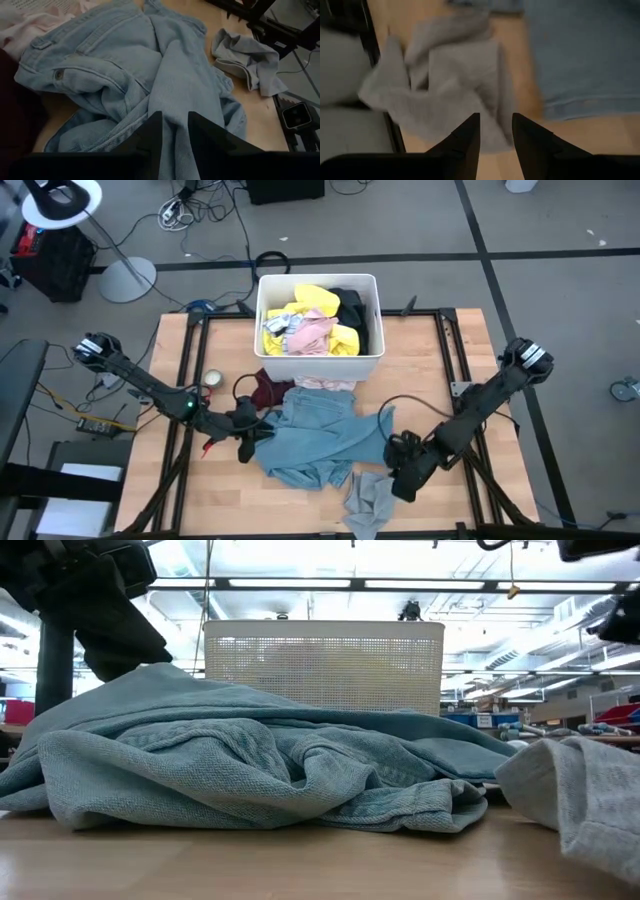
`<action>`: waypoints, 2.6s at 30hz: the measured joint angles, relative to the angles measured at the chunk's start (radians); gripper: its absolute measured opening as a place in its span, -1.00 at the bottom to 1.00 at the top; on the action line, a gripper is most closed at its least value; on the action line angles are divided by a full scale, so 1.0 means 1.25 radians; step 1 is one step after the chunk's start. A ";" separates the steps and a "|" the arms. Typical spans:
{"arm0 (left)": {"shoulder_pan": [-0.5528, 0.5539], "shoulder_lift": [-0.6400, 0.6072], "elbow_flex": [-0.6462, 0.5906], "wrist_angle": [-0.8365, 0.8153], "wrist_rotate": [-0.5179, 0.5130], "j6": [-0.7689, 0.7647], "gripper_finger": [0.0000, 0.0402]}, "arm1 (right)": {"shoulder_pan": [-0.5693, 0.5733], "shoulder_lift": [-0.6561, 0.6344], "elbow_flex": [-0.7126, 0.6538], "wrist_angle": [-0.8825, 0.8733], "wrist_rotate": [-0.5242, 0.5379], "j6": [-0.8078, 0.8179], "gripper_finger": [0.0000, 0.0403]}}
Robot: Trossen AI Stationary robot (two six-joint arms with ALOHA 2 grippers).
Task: Sort clothes
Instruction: Put the gray shorts into the white laundry bin
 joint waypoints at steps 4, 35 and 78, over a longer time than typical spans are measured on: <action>0.000 0.000 0.000 0.001 0.000 0.000 -0.51 | 0.007 0.081 0.035 -0.001 -0.071 -0.045 -0.44; 0.001 0.000 0.000 0.019 0.006 0.226 -0.51 | -0.073 0.069 0.343 -0.637 0.208 -0.104 -0.99; 0.002 0.000 0.001 0.054 -0.084 0.353 -0.51 | -0.887 0.200 0.843 -0.258 0.045 -0.844 -0.93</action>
